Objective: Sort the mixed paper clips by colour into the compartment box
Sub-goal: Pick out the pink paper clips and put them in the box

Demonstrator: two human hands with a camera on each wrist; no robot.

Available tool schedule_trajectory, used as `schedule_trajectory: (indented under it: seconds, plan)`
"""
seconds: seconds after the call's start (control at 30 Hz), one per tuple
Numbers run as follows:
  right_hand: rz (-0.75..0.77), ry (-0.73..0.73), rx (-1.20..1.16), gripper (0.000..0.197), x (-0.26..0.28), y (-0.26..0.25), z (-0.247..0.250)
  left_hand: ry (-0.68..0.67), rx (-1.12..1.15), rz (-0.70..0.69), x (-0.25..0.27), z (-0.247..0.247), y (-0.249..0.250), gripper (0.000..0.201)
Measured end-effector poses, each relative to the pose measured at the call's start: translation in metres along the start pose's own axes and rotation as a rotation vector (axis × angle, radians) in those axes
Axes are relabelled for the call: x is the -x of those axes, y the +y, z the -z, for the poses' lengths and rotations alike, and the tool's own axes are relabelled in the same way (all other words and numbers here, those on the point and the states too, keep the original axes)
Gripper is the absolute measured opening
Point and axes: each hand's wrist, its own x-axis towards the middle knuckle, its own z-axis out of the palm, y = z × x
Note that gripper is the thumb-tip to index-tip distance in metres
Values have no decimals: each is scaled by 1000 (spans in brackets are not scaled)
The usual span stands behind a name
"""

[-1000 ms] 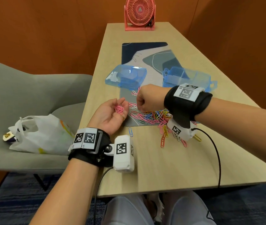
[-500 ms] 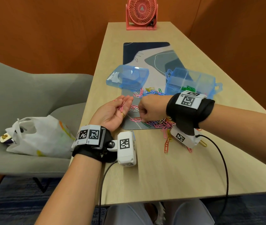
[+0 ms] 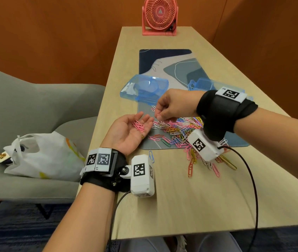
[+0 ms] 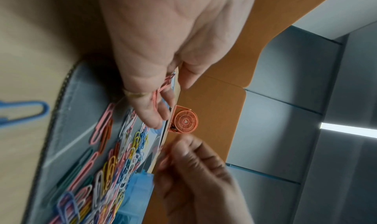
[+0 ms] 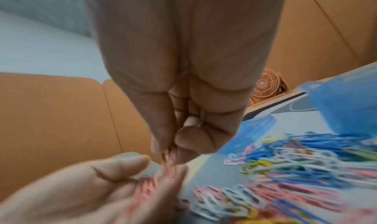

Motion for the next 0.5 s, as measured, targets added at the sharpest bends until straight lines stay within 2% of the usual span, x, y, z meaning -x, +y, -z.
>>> schedule_trajectory:
  seconds: [0.13, 0.27, 0.4, 0.5]
  plan:
    - [48, 11, -133, 8, -6, -17, -2, -65, 66, 63, 0, 1, -2, 46]
    - [66, 54, -262, 7, -10, -27, -7, -104, 70, 79, 5, -1, -2, 45]
    - [13, 148, -129, 12, -10, -23, -3, -77, 92, 53, 4, 1, 1, 43]
    - [-29, 76, 54, 12, -7, -18, -11, 15, 69, -37, 0, 6, 10, 38]
